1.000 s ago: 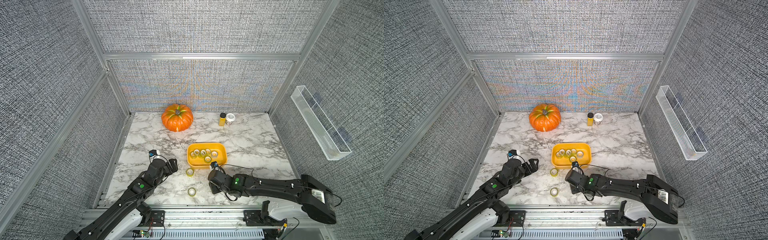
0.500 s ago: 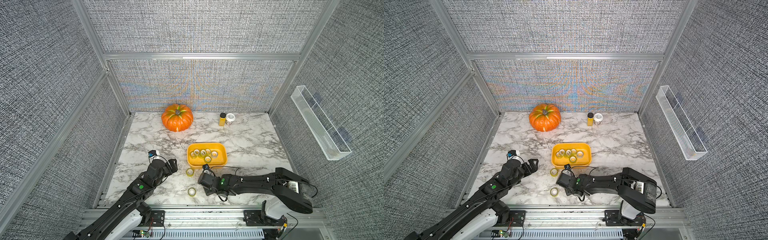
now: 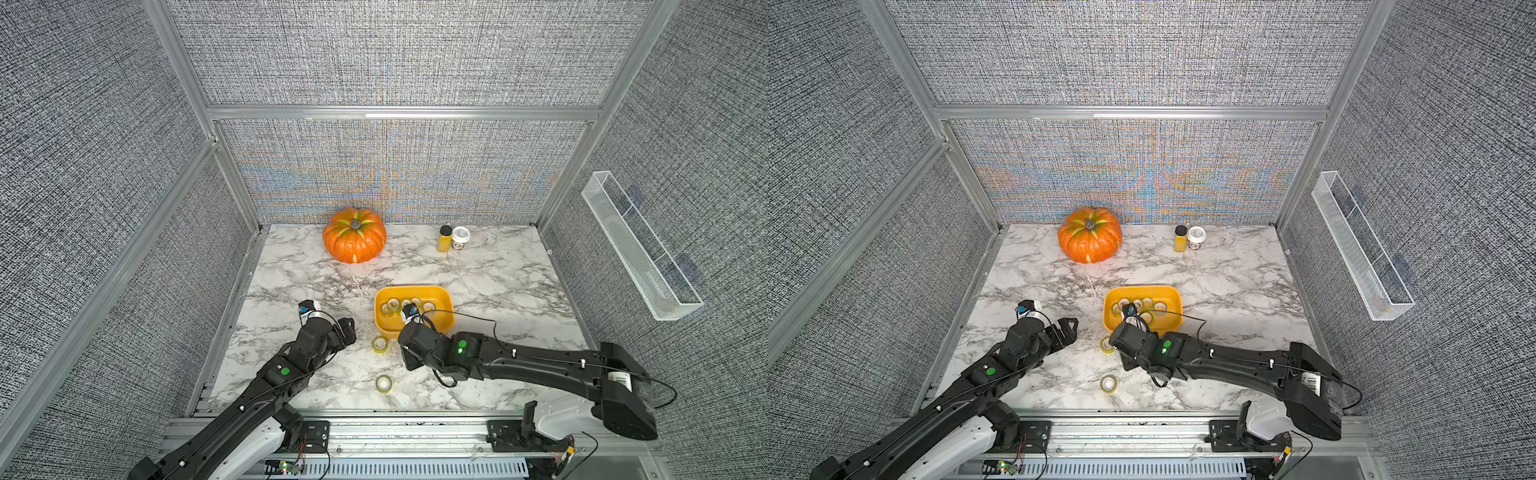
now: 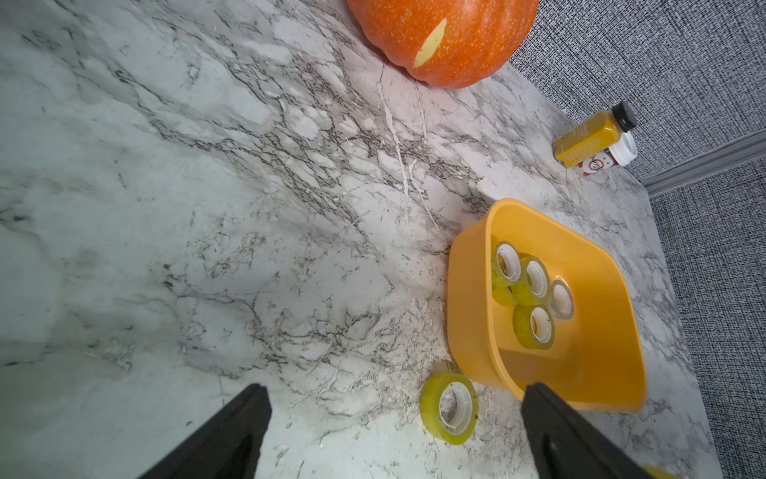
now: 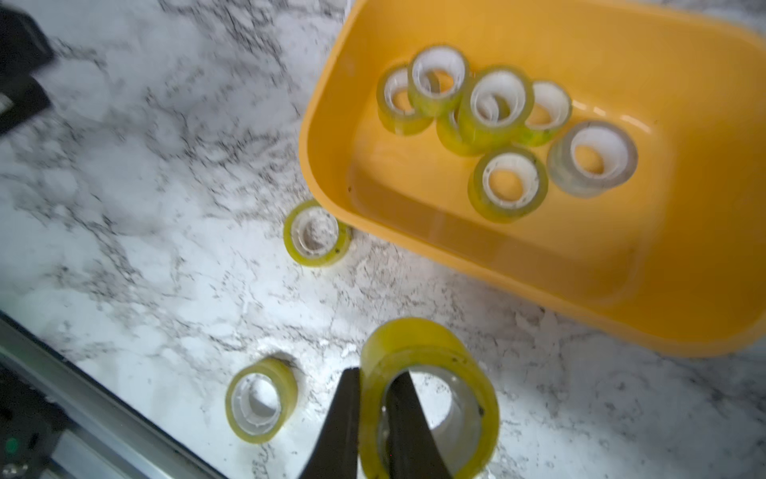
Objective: Put the transparent tape into the storage box
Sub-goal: Pick up the tape from the center of the board, then place the tape in the storage box.
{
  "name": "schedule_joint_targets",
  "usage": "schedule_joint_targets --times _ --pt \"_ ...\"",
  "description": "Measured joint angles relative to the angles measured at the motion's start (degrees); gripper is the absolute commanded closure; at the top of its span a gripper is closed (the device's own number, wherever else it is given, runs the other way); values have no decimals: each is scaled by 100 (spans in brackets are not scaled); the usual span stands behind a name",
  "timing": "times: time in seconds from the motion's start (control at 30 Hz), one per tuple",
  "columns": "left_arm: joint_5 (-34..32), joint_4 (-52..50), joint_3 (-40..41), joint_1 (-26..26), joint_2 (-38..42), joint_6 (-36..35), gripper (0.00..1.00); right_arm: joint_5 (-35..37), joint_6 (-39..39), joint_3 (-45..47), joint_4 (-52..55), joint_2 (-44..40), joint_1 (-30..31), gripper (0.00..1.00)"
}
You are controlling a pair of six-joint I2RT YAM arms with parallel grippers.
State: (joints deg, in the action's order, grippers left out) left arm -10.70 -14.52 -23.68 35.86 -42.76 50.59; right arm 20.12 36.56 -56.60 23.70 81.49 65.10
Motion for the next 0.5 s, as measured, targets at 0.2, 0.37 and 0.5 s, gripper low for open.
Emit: schedule_joint_targets --times 0.2,0.37,0.5 --pt "369 238 0 0 -155 2 0 -57 -638 -643 -114 188 -800 93" --pt "619 350 -11 0 -319 2 0 -269 -1073 -782 -282 750 -1543 93" --pt "640 409 -11 0 -330 2 0 -549 -1263 -798 -369 1161 -1838 88"
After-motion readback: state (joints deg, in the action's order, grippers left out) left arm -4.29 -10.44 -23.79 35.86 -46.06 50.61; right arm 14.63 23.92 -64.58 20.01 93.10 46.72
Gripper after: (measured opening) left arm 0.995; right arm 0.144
